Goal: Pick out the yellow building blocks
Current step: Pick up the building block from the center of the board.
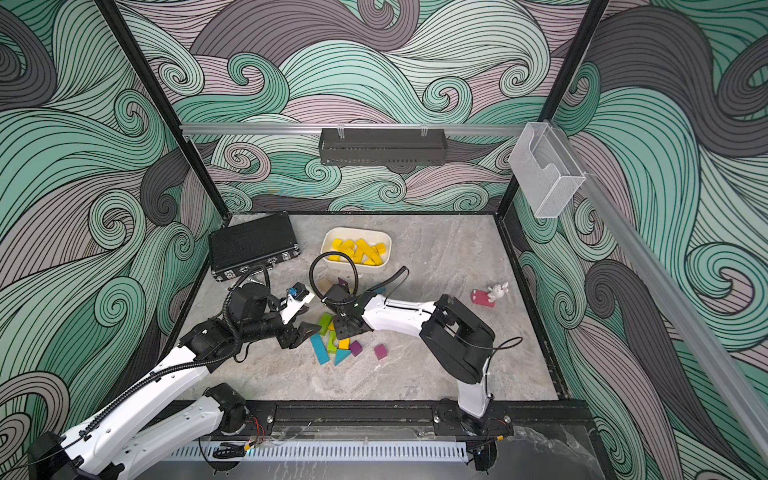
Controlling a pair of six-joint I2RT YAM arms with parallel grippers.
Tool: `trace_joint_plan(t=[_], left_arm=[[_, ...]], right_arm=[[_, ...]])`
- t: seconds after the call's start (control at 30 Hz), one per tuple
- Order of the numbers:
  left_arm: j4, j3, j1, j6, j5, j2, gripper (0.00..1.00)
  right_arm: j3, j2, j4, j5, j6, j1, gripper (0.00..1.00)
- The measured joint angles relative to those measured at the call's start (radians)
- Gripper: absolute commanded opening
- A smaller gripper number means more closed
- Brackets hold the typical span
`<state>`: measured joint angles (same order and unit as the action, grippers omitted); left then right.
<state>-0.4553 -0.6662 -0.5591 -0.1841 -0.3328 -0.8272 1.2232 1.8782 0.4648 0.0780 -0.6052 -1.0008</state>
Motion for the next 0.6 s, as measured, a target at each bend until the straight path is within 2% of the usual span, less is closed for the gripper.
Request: trace_joint_plan(t=[0.6], left_arm=[[-0.003,0.000,0.000,-0.004,0.012,0.026,0.69]], right_arm=[[0.035,0.059,0.026,0.016,-0.035,-0.014,0.39]])
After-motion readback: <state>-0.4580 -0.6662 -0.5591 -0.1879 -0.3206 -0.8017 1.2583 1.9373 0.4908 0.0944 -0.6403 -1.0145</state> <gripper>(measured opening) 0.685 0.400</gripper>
